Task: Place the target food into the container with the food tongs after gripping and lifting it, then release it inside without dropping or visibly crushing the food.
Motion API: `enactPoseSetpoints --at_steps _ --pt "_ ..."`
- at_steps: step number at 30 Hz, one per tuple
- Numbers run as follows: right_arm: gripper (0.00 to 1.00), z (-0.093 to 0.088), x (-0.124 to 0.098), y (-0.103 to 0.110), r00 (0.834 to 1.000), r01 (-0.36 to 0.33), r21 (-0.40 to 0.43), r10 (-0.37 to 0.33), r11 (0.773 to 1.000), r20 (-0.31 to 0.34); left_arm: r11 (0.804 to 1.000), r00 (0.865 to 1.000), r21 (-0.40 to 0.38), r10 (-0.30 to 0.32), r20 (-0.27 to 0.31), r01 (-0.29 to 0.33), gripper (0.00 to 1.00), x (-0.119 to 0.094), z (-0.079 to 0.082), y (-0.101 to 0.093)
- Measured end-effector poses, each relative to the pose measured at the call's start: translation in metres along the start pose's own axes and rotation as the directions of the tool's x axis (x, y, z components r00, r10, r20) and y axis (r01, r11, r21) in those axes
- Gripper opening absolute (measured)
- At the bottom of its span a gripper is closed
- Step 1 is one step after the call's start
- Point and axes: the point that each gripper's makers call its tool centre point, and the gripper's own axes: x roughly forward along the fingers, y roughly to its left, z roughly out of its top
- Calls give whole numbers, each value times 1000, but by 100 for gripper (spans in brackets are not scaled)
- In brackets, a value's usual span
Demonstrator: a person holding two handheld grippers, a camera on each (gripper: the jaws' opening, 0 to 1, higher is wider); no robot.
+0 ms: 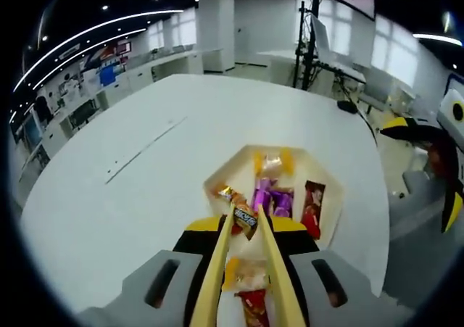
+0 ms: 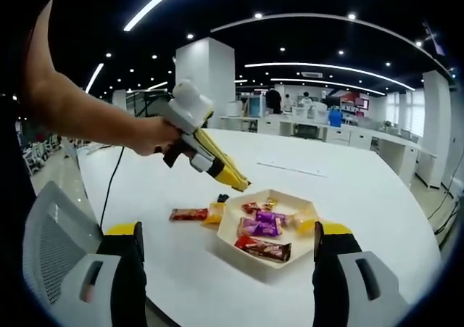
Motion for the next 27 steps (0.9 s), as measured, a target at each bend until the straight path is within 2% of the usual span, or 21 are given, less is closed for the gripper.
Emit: enactPoseSetpoints --at_steps 5,6,9,13,15,17,18,22,27 --pt "96 1 -1 -1 1000 3 5 -3 1000 4 1000 1000 -14 -4 9 4 18 4 9 -2" --pt "96 0 -1 -1 1000 3 5 -3 1000 4 1000 1000 8 2 12 -2 18 4 12 -3" --pt "96 0 0 -1 1000 1 3 -1 1000 3 1000 1000 12 -13 17 12 19 5 17 -7" --pt "95 0 0 0 1000 -1 -1 1 1000 -2 999 999 8 -48 8 48 21 11 16 -16" --pt "95 0 0 0 1000 -1 -3 1 1000 -3 998 999 58 -35 20 34 22 14 15 -16" --pt "96 -1 0 -1 1000 6 -2 -6 1000 -3 999 999 42 -34 20 33 24 13 15 -15" --pt "96 0 -1 -2 1000 13 -1 -13 1000 1 998 998 36 -44 42 42 25 13 18 -17" --pt "96 0 0 -2 1000 11 -1 -11 1000 -1 997 998 70 -39 50 36 25 8 20 -16" --pt "96 0 0 -1 1000 6 -1 -6 1000 -3 999 996 38 -29 87 26 26 -12 20 -3"
